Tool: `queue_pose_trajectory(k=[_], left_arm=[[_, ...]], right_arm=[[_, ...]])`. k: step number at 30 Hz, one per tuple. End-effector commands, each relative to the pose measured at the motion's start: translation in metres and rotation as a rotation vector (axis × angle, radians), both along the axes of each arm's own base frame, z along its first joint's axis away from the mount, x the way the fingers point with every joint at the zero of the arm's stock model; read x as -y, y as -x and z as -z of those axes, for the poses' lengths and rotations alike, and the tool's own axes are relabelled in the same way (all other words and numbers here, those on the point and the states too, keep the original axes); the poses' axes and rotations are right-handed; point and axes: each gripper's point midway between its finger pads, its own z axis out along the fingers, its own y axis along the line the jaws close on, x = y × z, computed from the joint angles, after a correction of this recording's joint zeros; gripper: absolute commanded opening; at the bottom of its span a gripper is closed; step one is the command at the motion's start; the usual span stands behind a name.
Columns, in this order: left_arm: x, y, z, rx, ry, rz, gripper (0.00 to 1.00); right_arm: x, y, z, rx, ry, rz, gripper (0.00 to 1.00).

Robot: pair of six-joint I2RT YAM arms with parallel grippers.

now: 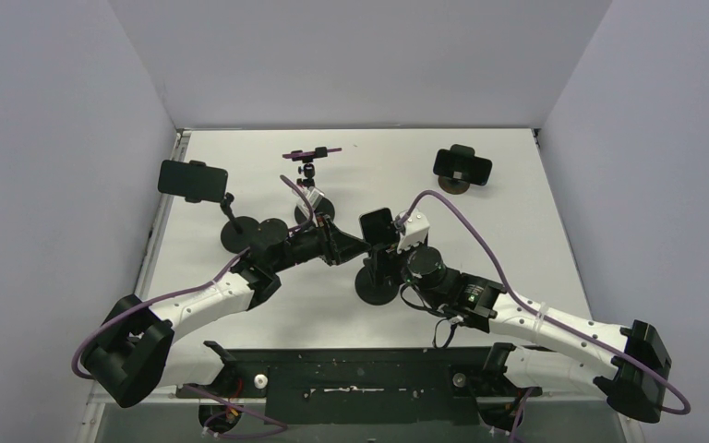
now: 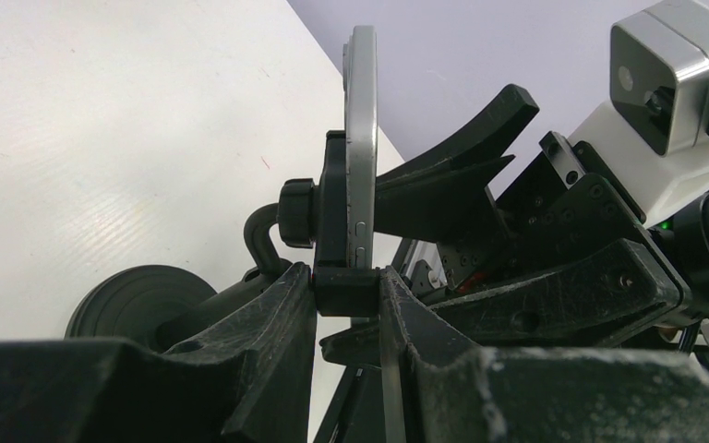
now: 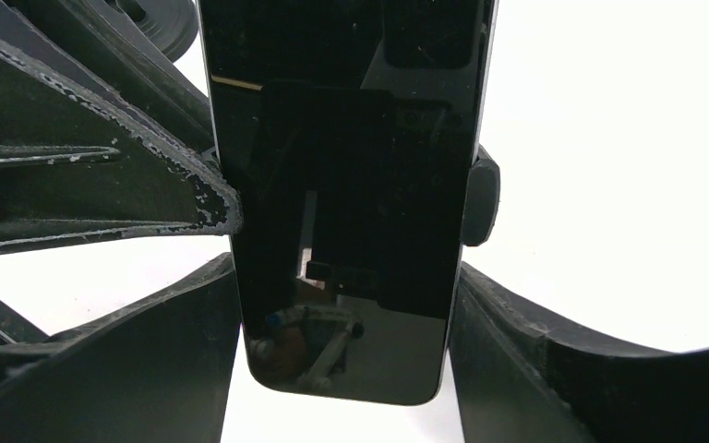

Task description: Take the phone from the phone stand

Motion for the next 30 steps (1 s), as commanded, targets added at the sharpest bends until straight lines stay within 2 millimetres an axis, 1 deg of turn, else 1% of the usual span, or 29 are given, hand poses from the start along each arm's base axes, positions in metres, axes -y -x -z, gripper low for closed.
queue_pose_trajectory(k=[1, 2, 4, 5, 6, 8, 10, 13, 18, 21, 22, 26, 30], left_arm=[[-0.003, -0.006, -0.021, 0.053, 0.039, -0.022, 0.0], [-0.004, -0.006, -0.021, 0.055, 0.041, -0.026, 0.01], [-0.006, -0.005, -0.021, 0.056, 0.048, -0.034, 0.18], [-0.007, -0.005, -0.024, 0.061, 0.061, -0.037, 0.27], [-0.007, -0.004, -0.025, 0.065, 0.073, -0.036, 0.33], [-0.007, -0.003, -0.029, 0.072, 0.093, -0.033, 0.41], [-0.006, -0.002, -0.033, 0.079, 0.103, -0.026, 0.45], [-0.004, -0.001, -0.036, 0.088, 0.113, -0.013, 0.47], [-0.003, 0.001, -0.035, 0.095, 0.12, 0.004, 0.34], [-0.002, 0.003, -0.033, 0.096, 0.122, 0.019, 0.33], [-0.001, 0.004, -0.033, 0.095, 0.123, 0.025, 0.33], [0.001, 0.006, -0.029, 0.087, 0.114, 0.037, 0.45], [0.004, 0.006, -0.028, 0.089, 0.108, 0.046, 0.46]], right_arm=[[0.002, -0.009, -0.018, 0.056, -0.029, 0.037, 0.49], [0.002, -0.009, -0.018, 0.055, -0.03, 0.034, 0.45], [0.002, -0.008, -0.018, 0.053, -0.032, 0.032, 0.37], [0.002, -0.008, -0.017, 0.05, -0.033, 0.034, 0.35], [0.002, -0.008, -0.017, 0.048, -0.035, 0.034, 0.33], [0.002, -0.008, -0.017, 0.046, -0.038, 0.035, 0.31], [0.002, -0.008, -0.017, 0.045, -0.042, 0.036, 0.3], [0.0, -0.008, -0.017, 0.042, -0.044, 0.038, 0.28], [-0.002, -0.008, -0.018, 0.039, -0.049, 0.034, 0.27], [-0.003, -0.008, -0.019, 0.038, -0.056, 0.033, 0.26], [-0.003, -0.008, -0.019, 0.037, -0.055, 0.032, 0.26], [-0.004, -0.008, -0.019, 0.035, -0.055, 0.031, 0.27], [-0.004, -0.009, -0.019, 0.033, -0.052, 0.032, 0.27]])
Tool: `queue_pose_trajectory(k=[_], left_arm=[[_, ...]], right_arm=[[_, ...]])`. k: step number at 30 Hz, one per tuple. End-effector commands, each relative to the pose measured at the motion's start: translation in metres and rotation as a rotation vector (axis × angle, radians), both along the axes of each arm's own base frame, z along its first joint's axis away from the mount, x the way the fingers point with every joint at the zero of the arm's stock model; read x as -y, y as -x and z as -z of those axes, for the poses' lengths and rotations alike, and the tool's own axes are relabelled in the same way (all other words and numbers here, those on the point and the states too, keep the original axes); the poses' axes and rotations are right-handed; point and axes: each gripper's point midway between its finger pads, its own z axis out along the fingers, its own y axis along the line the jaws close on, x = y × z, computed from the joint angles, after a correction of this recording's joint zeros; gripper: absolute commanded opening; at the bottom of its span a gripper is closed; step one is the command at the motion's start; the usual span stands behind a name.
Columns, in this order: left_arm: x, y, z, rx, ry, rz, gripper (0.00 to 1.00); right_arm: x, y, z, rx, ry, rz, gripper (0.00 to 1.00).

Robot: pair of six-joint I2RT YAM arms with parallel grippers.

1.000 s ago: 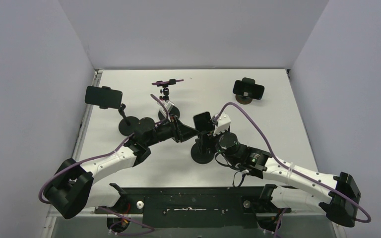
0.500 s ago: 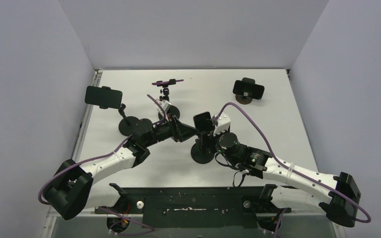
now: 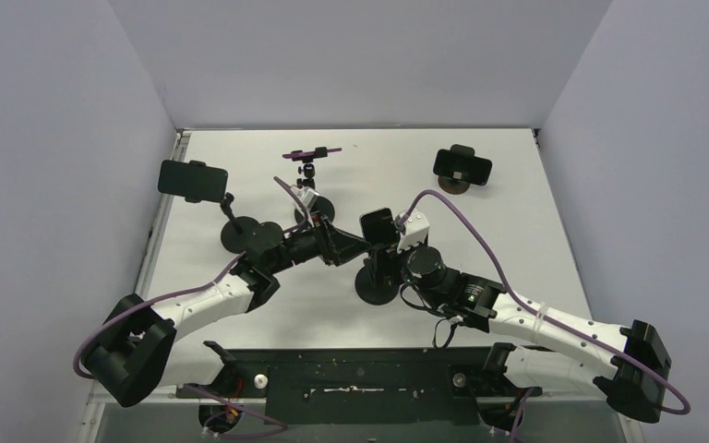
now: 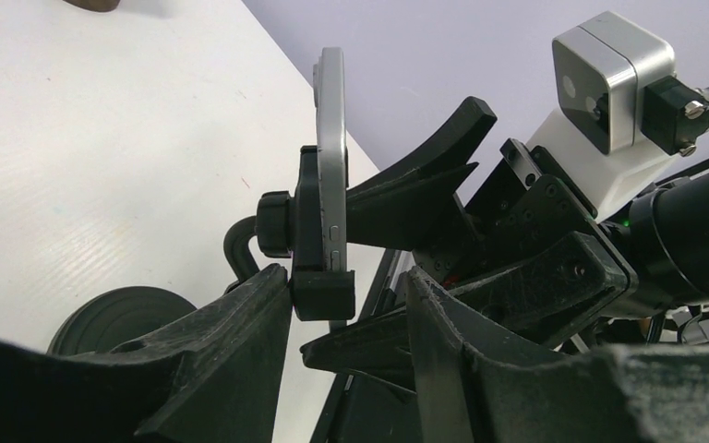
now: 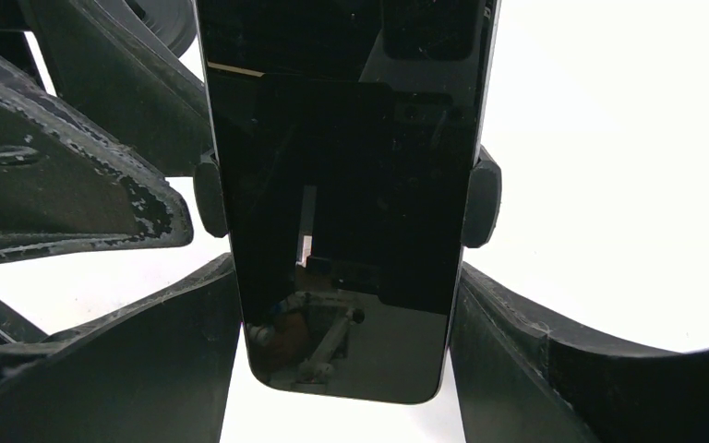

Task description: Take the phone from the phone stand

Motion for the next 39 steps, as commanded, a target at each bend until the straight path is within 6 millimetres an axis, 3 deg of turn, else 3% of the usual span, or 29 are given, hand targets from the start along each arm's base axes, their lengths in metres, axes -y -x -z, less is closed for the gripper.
queue_pose_trajectory(k=[1, 3, 6, 11, 17, 25, 39], left_arm=[[0.007, 0.004, -0.015, 0.062, 0.035, 0.039, 0.46], [0.009, 0.002, -0.011, 0.054, 0.012, 0.044, 0.43], [0.011, 0.003, -0.008, 0.053, 0.002, 0.054, 0.3], [0.008, 0.002, -0.01, 0.065, 0.022, 0.035, 0.0], [0.0, 0.006, -0.018, 0.071, 0.144, 0.007, 0.0], [-0.006, 0.003, -0.018, 0.042, 0.265, -0.028, 0.0], [-0.016, -0.001, -0.01, 0.043, 0.275, -0.093, 0.0]], right_arm=[[-0.003, -0.009, -0.019, 0.037, -0.046, 0.031, 0.27], [-0.003, -0.009, -0.019, 0.037, -0.045, 0.03, 0.27], [-0.003, -0.009, -0.019, 0.036, -0.045, 0.03, 0.27], [-0.004, -0.007, -0.018, 0.034, -0.047, 0.022, 0.23], [-0.003, -0.002, -0.012, 0.015, -0.106, 0.009, 0.0], [-0.004, 0.001, -0.008, -0.02, -0.217, -0.005, 0.0], [0.003, 0.004, -0.001, -0.051, -0.273, -0.009, 0.0]])
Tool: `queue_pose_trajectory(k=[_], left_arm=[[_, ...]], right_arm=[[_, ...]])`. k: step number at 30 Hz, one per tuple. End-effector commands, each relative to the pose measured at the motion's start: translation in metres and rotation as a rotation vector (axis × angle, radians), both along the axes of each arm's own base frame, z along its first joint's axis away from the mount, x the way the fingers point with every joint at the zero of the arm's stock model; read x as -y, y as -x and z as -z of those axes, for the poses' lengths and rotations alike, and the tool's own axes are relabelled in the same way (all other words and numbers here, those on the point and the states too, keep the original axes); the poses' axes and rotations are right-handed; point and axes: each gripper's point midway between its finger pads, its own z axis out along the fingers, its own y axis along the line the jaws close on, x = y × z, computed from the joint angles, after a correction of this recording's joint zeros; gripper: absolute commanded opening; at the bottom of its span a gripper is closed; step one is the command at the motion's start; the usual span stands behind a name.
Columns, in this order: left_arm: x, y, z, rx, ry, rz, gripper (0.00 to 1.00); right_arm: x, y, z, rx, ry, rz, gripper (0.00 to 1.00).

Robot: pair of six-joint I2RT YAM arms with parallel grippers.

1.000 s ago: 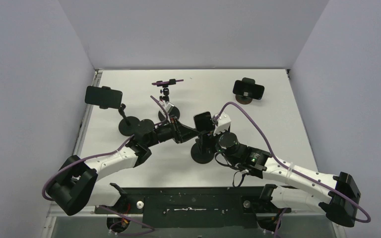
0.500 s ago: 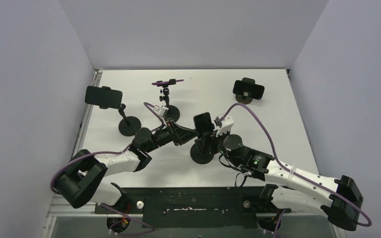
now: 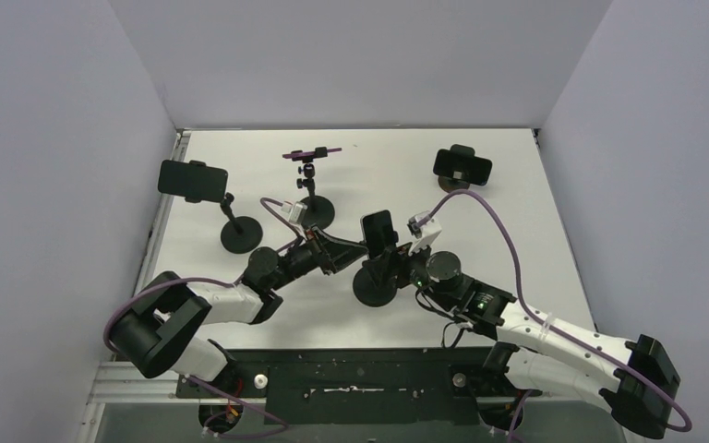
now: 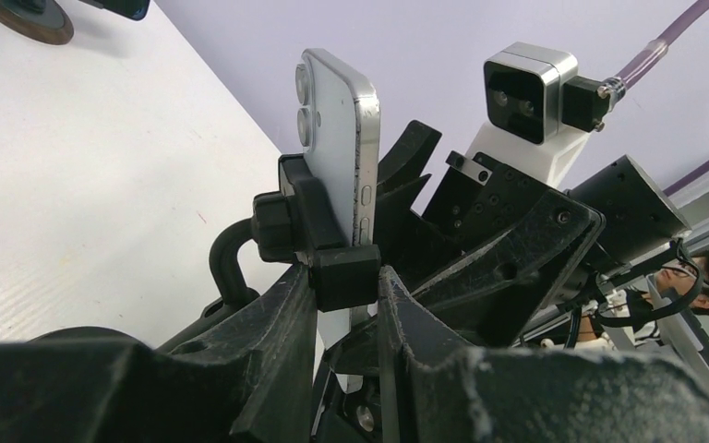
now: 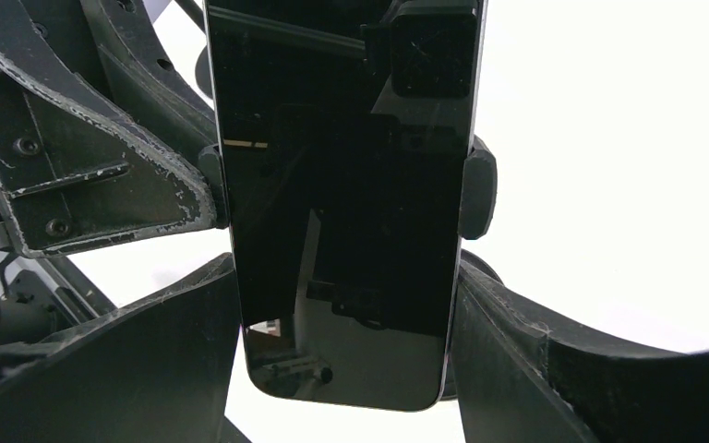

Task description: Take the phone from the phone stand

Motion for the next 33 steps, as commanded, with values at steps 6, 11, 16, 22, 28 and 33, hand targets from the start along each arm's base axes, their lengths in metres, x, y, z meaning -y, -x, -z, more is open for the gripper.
queue_pose_trajectory(k=[6, 11, 16, 22, 28, 33], left_arm=[[-0.009, -0.008, -0.015, 0.036, 0.031, -0.058, 0.03], [-0.009, -0.018, -0.011, 0.028, -0.068, -0.111, 0.46], [-0.012, -0.019, -0.018, 0.057, -0.136, -0.138, 0.59], [0.001, -0.017, -0.021, 0.087, -0.184, -0.102, 0.62], [0.012, -0.02, -0.014, 0.095, -0.248, -0.092, 0.59], [0.014, -0.021, -0.019, 0.099, -0.224, -0.089, 0.47]], right_arm=[[0.013, -0.008, 0.007, -0.038, 0.015, 0.079, 0.0], [0.016, -0.016, 0.002, -0.028, 0.079, 0.115, 0.0], [0.016, -0.018, 0.001, -0.016, 0.112, 0.117, 0.0], [0.012, -0.018, 0.003, -0.017, 0.129, 0.111, 0.0], [0.009, -0.018, 0.0, -0.013, 0.132, 0.104, 0.0], [0.006, -0.017, 0.003, -0.016, 0.136, 0.097, 0.0]])
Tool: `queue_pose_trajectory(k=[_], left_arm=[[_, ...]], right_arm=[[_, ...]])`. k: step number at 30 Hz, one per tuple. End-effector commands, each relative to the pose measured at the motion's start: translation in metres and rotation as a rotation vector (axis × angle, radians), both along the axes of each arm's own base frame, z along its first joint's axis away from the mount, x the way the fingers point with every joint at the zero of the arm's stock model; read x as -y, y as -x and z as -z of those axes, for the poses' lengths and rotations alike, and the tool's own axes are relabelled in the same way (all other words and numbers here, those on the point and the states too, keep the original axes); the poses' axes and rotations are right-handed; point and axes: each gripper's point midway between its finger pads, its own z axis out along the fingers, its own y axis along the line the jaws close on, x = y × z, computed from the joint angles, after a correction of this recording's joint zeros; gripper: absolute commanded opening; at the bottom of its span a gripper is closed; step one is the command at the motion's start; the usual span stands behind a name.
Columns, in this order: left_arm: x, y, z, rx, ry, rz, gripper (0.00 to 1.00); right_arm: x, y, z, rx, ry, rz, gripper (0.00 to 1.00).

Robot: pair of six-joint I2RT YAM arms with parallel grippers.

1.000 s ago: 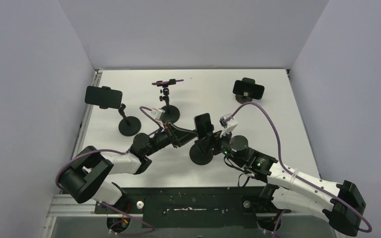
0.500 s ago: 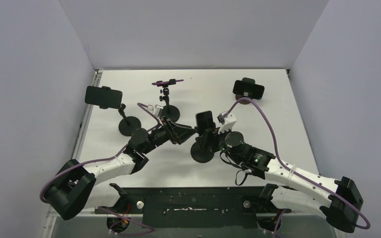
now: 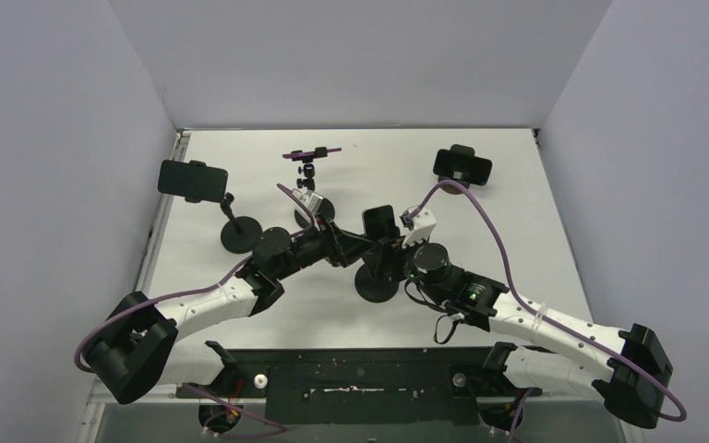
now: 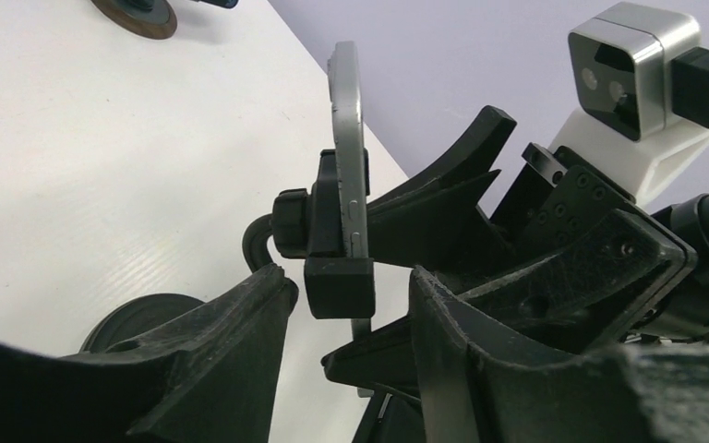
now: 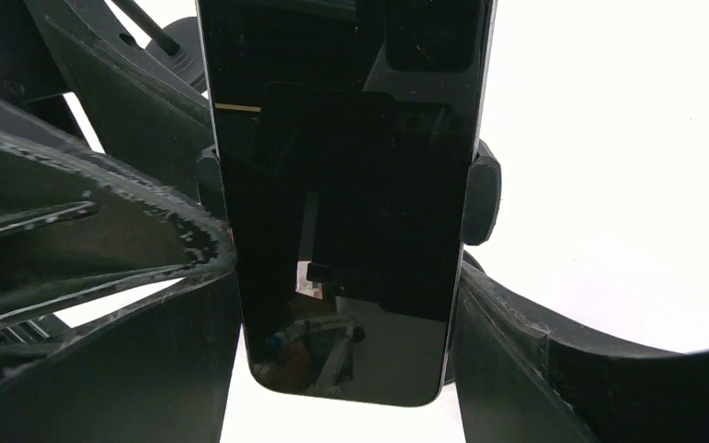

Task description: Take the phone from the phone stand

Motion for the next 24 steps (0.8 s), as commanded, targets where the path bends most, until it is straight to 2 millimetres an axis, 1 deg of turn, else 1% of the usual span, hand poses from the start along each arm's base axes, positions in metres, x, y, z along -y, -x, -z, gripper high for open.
queue_pose_trajectory(k=[1, 8, 9, 10, 11, 12, 16, 18, 21, 22, 24], left_arm=[[0.005, -0.006, -0.019, 0.054, 0.023, -0.004, 0.45], [0.007, -0.006, -0.024, 0.056, 0.048, 0.002, 0.32], [0.007, -0.006, -0.025, 0.058, 0.058, 0.004, 0.28], [0.007, -0.004, -0.026, 0.059, 0.073, 0.007, 0.21], [0.006, -0.004, -0.028, 0.058, 0.089, 0.008, 0.12], [0.005, -0.003, -0.027, 0.055, 0.106, 0.008, 0.01], [0.001, -0.001, -0.026, 0.021, 0.193, 0.01, 0.0], [-0.003, 0.0, -0.027, 0.013, 0.243, 0.007, 0.0], [-0.01, 0.001, -0.026, -0.008, 0.307, -0.007, 0.0], [-0.013, 0.002, -0.03, 0.002, 0.338, -0.01, 0.0], [-0.014, 0.003, -0.031, -0.003, 0.366, -0.005, 0.0]], right_arm=[[0.003, -0.004, 0.001, 0.007, 0.049, 0.024, 0.0], [0.003, -0.003, 0.003, 0.007, 0.053, 0.024, 0.0], [0.004, -0.003, 0.003, 0.005, 0.053, 0.024, 0.0], [0.004, -0.003, 0.004, 0.005, 0.051, 0.025, 0.0], [0.004, -0.002, 0.004, 0.004, 0.048, 0.025, 0.0], [0.004, -0.002, 0.004, 0.004, 0.045, 0.023, 0.0], [0.003, 0.001, 0.008, -0.009, 0.016, 0.02, 0.0], [0.005, 0.004, 0.017, -0.027, 0.013, 0.025, 0.0], [0.009, 0.004, 0.017, -0.026, -0.04, 0.057, 0.0], [0.01, 0.004, 0.017, -0.028, -0.055, 0.064, 0.0], [0.014, 0.005, 0.019, -0.032, -0.081, 0.078, 0.0]])
